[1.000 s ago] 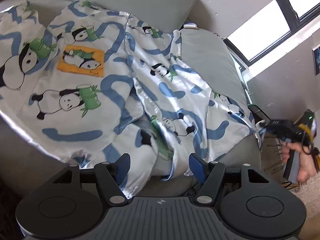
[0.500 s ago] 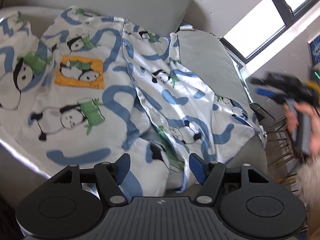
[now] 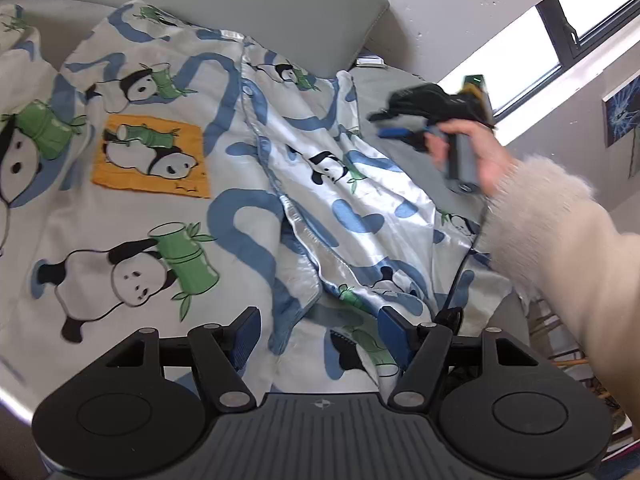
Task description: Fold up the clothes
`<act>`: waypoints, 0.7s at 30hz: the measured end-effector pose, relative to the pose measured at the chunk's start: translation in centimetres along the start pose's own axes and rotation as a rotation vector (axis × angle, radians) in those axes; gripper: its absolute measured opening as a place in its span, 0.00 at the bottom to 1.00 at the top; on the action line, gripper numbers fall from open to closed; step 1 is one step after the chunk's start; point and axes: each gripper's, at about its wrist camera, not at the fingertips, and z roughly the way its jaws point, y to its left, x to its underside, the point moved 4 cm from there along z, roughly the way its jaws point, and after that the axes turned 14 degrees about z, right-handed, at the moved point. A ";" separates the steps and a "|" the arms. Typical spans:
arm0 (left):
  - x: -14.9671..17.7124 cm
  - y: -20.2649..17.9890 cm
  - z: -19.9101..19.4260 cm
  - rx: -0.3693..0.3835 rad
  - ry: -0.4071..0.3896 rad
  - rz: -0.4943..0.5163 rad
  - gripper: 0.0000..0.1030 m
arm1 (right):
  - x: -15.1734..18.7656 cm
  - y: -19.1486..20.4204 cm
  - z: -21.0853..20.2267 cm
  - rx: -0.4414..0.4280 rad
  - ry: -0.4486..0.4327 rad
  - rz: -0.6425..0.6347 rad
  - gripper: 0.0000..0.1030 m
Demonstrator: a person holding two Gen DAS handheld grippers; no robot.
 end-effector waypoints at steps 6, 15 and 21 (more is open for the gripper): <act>-0.8 0.7 0.6 -0.024 -0.003 -0.020 0.61 | -1.5 1.8 4.7 0.011 0.034 -0.016 0.21; -1.3 0.6 -0.4 -0.081 -0.035 -0.014 0.61 | -1.8 2.9 1.2 0.171 -0.193 -0.202 0.13; -1.1 -1.0 -3.1 -0.099 -0.053 0.012 0.61 | 1.2 0.8 -7.4 0.161 -0.196 -0.167 0.51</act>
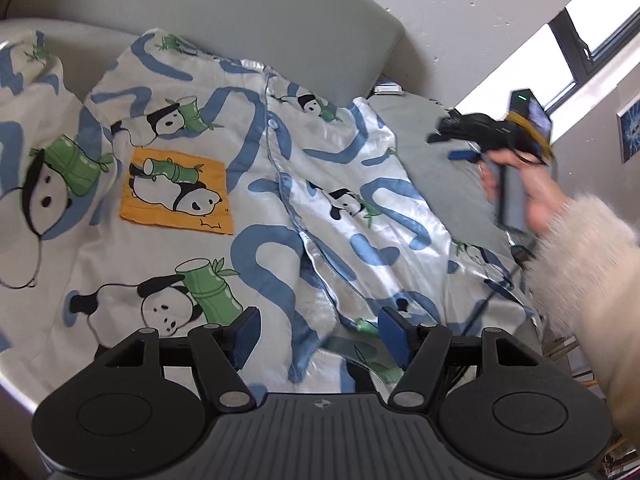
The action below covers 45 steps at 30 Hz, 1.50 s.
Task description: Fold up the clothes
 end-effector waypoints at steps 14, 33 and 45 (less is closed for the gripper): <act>5.4 4.1 -10.5 -0.295 -0.048 -0.243 0.61 | 12.4 -5.3 -20.9 -0.335 0.137 0.228 0.53; 6.5 5.1 -5.8 -0.313 -0.065 -0.426 0.62 | 28.9 -11.5 -17.0 -0.270 0.246 0.892 0.57; 5.1 4.9 -7.1 -0.224 -0.065 -0.423 0.00 | 27.8 -10.0 -16.3 -0.180 0.119 0.625 0.01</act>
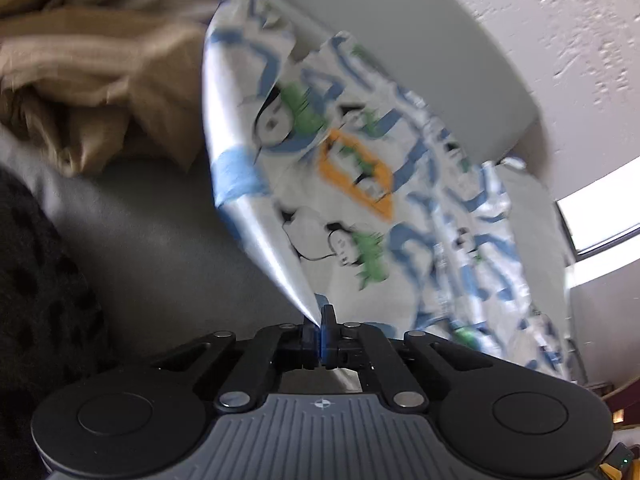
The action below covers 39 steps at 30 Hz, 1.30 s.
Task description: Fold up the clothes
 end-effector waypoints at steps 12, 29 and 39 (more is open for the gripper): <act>-2.2 1.3 -3.4 -0.005 0.052 -0.106 0.01 | -4.6 5.4 -7.2 -0.117 0.106 -0.024 0.02; -0.6 -8.2 -2.6 -0.080 -0.039 0.443 0.41 | -14.7 -2.7 -11.8 -0.235 -0.122 0.254 0.51; 0.6 -11.1 0.7 -0.101 0.051 0.517 0.41 | -21.2 -8.8 -9.9 -0.142 -0.354 0.243 0.49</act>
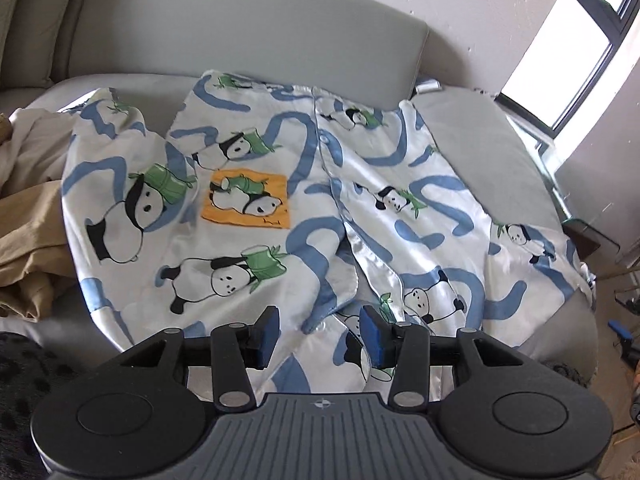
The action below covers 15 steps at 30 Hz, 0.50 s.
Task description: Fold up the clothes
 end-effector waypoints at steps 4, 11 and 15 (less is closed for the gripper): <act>0.1 -1.0 0.8 0.002 0.022 0.025 0.43 | 0.4 1.9 1.7 0.024 -0.046 -0.291 0.49; 0.4 -2.8 1.6 0.031 0.045 0.065 0.45 | 4.4 6.1 3.7 0.144 -0.088 -0.738 0.49; 0.6 -3.0 1.6 0.037 0.046 0.064 0.45 | 6.3 7.3 5.2 0.271 -0.085 -0.948 0.49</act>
